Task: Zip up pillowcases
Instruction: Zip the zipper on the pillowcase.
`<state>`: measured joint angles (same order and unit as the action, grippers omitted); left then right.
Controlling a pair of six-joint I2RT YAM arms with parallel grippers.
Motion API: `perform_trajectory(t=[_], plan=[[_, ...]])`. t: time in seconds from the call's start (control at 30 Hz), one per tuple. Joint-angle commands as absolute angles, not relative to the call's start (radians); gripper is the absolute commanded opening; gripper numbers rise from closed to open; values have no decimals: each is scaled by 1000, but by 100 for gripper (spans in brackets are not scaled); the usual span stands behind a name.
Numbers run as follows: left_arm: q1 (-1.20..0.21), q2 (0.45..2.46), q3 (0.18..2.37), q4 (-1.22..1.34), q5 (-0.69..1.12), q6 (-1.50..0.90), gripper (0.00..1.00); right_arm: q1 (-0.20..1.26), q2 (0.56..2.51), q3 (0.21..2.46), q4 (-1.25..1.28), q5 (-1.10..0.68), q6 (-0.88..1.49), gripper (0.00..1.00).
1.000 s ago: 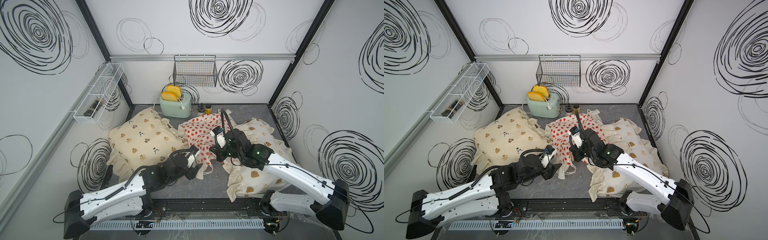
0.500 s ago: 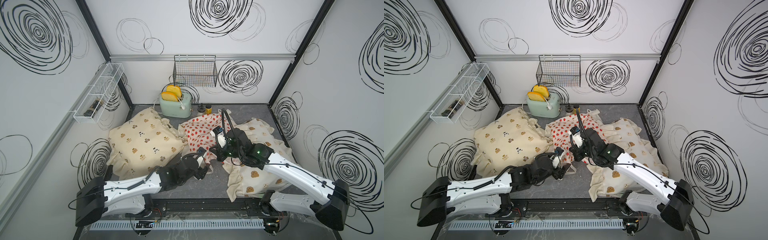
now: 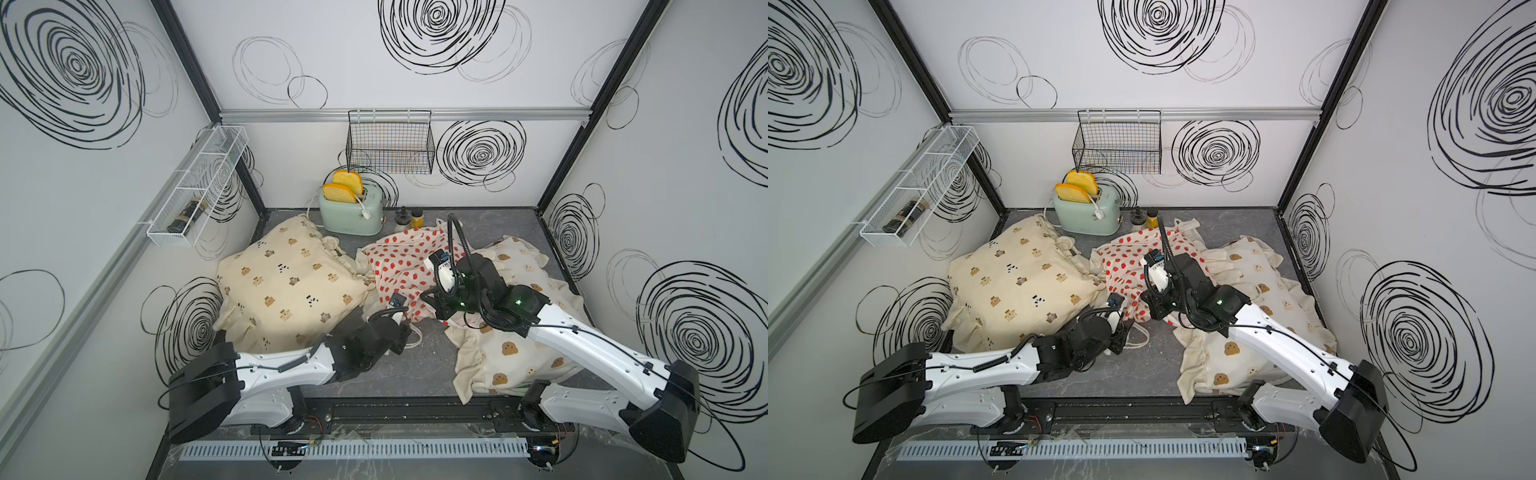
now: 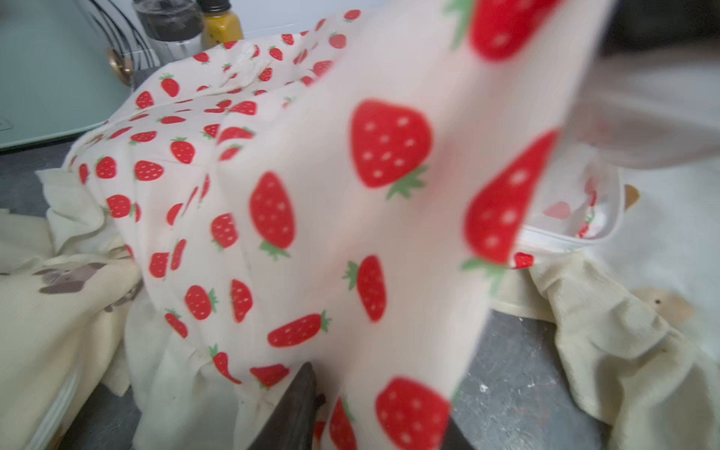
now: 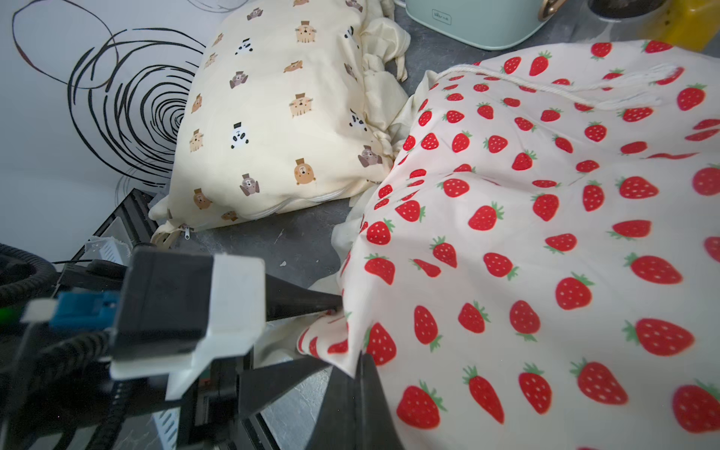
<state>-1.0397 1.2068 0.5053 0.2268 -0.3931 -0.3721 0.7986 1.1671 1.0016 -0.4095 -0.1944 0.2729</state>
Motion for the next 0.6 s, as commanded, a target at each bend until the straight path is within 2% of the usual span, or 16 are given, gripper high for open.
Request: perform_trajectory(t=[0.0,0.23,0.37,0.4,0.43,0.57], plan=[[-978,1132,458,279,-347,-394,27,776,1155,994,-387,-204,292,0],[-896,991,420,227,-247,-301,0,759,1181,972,-375,-209,300,0],[-872,935,436,174,-199,-235,0,752,1190,968,-353,-222,304,3],[-870,922,441,164,-188,-220,0,750,1190,970,-353,-230,302,8],[-861,910,446,154,-165,-205,0,750,1189,970,-354,-237,302,19],[-817,877,480,118,-37,-174,0,750,1169,992,-413,-222,295,27]])
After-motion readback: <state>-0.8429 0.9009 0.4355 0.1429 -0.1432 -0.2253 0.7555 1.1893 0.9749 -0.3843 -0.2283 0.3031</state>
